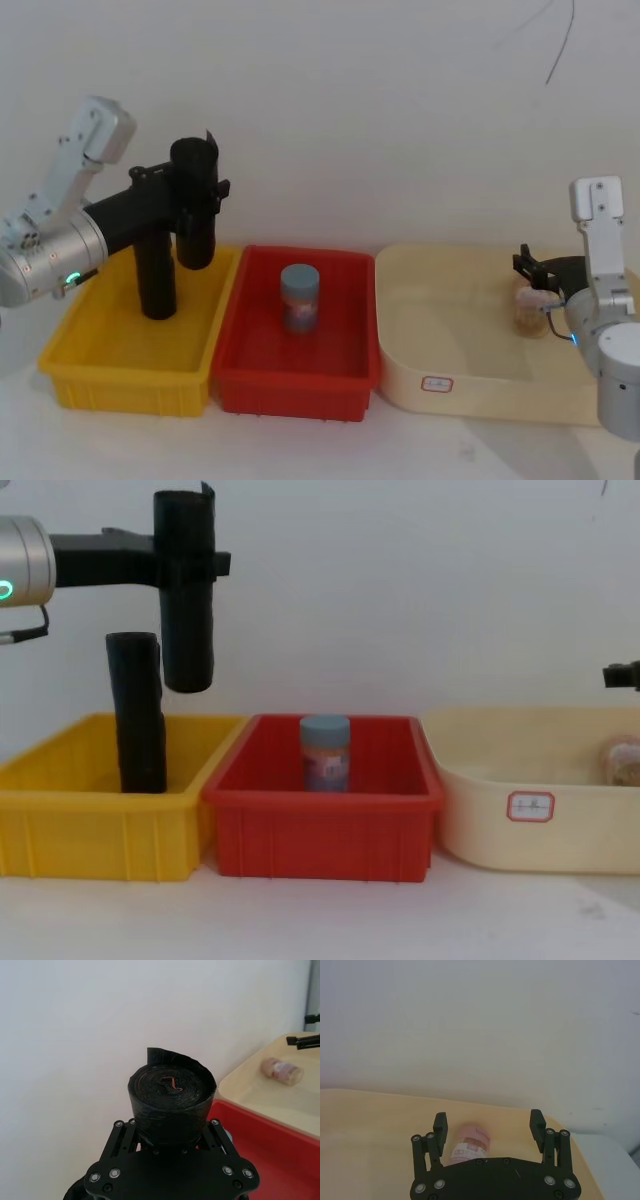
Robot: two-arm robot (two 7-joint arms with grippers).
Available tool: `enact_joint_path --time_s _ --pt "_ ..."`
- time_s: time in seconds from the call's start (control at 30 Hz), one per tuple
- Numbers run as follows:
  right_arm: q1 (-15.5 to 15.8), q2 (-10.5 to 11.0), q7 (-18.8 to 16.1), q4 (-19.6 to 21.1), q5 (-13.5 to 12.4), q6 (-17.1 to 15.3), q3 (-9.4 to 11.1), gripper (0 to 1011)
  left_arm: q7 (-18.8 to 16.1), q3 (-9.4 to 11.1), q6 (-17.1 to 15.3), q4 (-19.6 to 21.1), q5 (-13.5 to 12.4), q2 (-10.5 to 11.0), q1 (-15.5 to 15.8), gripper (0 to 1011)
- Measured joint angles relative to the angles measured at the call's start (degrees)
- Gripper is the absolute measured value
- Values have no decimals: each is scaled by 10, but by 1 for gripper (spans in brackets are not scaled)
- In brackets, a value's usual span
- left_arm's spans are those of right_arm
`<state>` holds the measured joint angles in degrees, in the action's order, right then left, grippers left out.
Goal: Pick up the garbage bag with the one hand and transfer it to the other hand.
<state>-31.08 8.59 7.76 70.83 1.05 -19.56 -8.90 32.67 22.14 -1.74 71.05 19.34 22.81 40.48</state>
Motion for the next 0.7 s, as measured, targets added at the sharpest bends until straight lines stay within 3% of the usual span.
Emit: enact_joint_path --time_s 0.3,0.7 --pt "18 11 -36 35 -9 18 -1 1000 37 11 1 -23 17 -8 26 446" --pt "50 33 -112 105 -37 32 -2 1000 76 27 8 -55 33 -23 55 446"
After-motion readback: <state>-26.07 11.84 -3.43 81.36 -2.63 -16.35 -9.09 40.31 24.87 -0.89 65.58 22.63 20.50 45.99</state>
